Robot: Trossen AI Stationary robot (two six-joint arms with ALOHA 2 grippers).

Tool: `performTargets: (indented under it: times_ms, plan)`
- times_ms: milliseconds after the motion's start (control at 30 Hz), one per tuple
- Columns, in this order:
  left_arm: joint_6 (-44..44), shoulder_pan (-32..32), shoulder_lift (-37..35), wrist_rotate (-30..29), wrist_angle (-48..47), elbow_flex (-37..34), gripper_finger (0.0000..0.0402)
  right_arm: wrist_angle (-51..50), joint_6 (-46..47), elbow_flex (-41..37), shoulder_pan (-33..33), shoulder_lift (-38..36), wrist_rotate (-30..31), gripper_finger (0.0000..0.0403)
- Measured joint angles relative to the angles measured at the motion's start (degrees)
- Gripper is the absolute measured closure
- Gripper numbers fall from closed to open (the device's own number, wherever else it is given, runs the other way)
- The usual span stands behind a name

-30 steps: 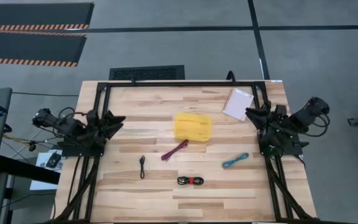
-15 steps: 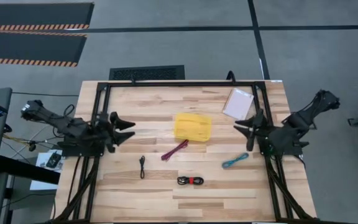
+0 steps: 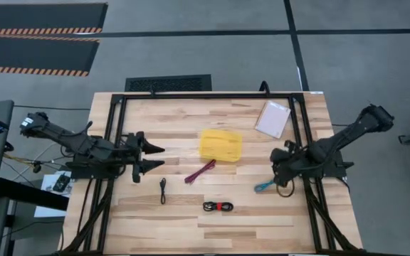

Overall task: Pick and place USB-C Cables
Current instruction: Put the blue charger cable into the yellow bin

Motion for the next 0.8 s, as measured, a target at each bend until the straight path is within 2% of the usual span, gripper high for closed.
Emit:
performTargets:
  times_ms: [167, 333, 467, 600, 800]
  plan:
    - [-1.74, 2.3, 0.0, 4.46, -2.45, 0.01, 0.0159, 0.86, -4.68, 0.02, -0.39, 7.17, -9.8, 0.0257]
    - [-2.37, 3.91, 0.2, 4.92, -3.58, 0.01, 0.0159, 2.79, -7.21, 0.02, -0.24, 13.23, -14.73, 0.0194]
    - [-2.38, 4.58, 0.2, 4.97, -3.81, 0.01, 0.0159, 9.11, -12.28, 0.02, -0.22, 17.8, -17.1, 0.0147]
    - [-2.39, 4.84, 0.22, 5.58, -3.83, 0.01, 0.0159, 14.06, -16.63, 0.04, -0.22, 22.15, -17.76, 0.0137]
    - [-2.48, 4.84, 0.21, 5.89, -5.17, 0.01, 0.0159, 13.77, -18.05, 0.04, -0.23, 27.0, -18.09, 0.0142]
